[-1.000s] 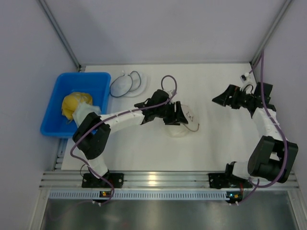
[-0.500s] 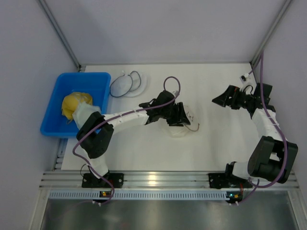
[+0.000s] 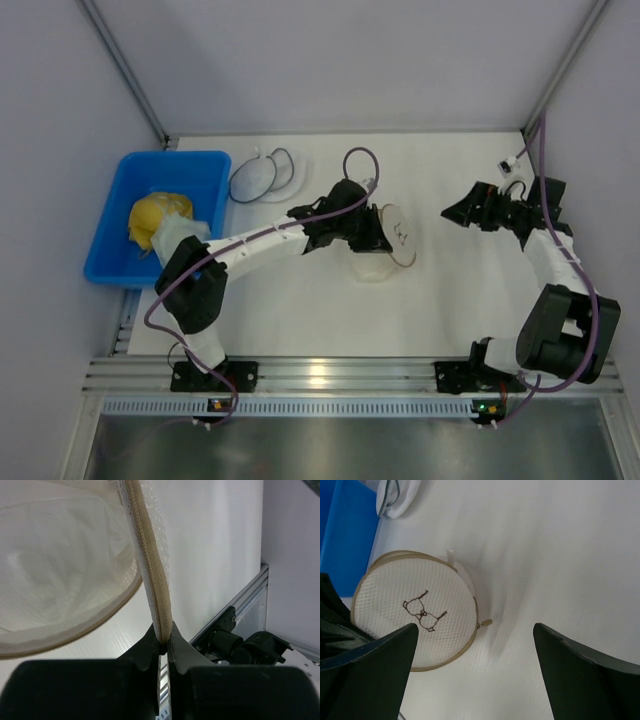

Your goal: Place the bra in the laundry bag and zip it closed

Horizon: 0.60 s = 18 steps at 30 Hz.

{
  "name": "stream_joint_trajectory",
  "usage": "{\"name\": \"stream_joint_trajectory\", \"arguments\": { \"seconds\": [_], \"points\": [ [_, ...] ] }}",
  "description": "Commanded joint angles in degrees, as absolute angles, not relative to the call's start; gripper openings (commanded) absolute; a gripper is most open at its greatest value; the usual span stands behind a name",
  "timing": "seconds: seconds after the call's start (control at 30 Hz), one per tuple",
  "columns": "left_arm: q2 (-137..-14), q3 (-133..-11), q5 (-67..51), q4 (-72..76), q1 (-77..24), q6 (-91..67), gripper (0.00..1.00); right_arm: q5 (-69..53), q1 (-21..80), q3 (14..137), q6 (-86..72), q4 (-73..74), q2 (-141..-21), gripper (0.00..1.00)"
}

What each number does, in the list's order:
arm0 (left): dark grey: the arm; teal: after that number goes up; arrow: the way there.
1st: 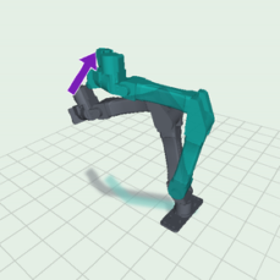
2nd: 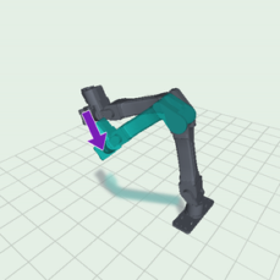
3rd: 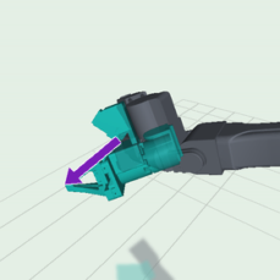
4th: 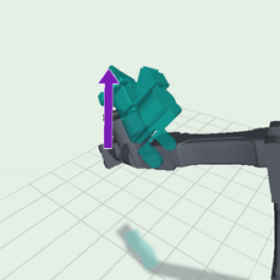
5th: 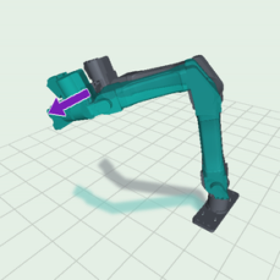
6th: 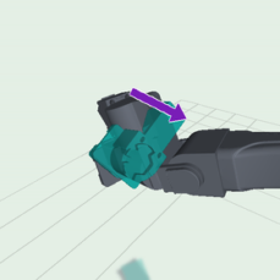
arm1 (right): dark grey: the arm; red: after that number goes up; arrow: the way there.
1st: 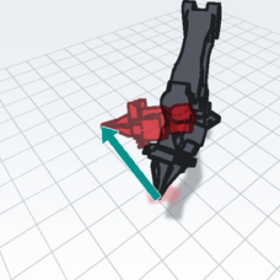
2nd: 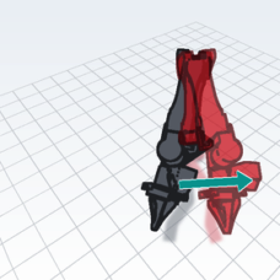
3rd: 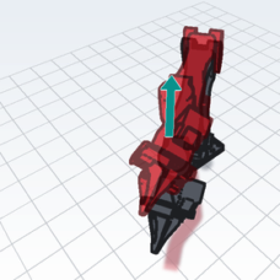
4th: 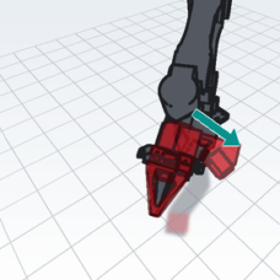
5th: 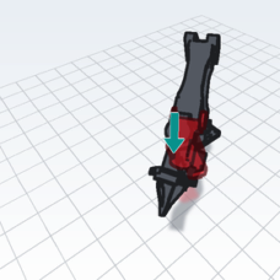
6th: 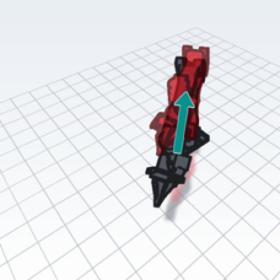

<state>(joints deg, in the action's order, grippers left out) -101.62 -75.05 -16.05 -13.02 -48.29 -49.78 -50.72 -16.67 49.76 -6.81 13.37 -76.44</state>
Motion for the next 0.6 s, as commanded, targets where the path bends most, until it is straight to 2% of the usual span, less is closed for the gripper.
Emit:
{"name": "stream_joint_trajectory", "arguments": {
  "seconds": [0.0, 0.17, 0.43, 0.47, 0.57],
  "points": [
    [-95.3, -79.1, -18.9, -13.3, -47.6, -46.6, 0.0, -52.4, -16.6, 49.3, -4.1, 12.6, -76.3, 0.99],
    [-92.4, -77.3, -26.3, -13.2, -42.4, -46.8, 0.0, -53.3, -15.6, 49.5, -3.4, 13.4, -79.0, 0.99],
    [-92.5, -61.6, -49.0, 9.3, -32.4, -60.4, 0.0, -57.3, -11.6, 49.7, -4.6, 13.3, -84.5, 0.99],
    [-94.2, -60.8, -53.7, 10.1, -31.8, -62.3, 0.0, -58.1, -10.9, 49.5, -5.4, 12.0, -85.8, 0.99],
    [-96.0, -60.3, -57.6, 10.4, -30.3, -60.3, 0.0, -60.7, -9.8, 49.4, -9.0, 8.7, -88.5, 1.0]
  ]
}}
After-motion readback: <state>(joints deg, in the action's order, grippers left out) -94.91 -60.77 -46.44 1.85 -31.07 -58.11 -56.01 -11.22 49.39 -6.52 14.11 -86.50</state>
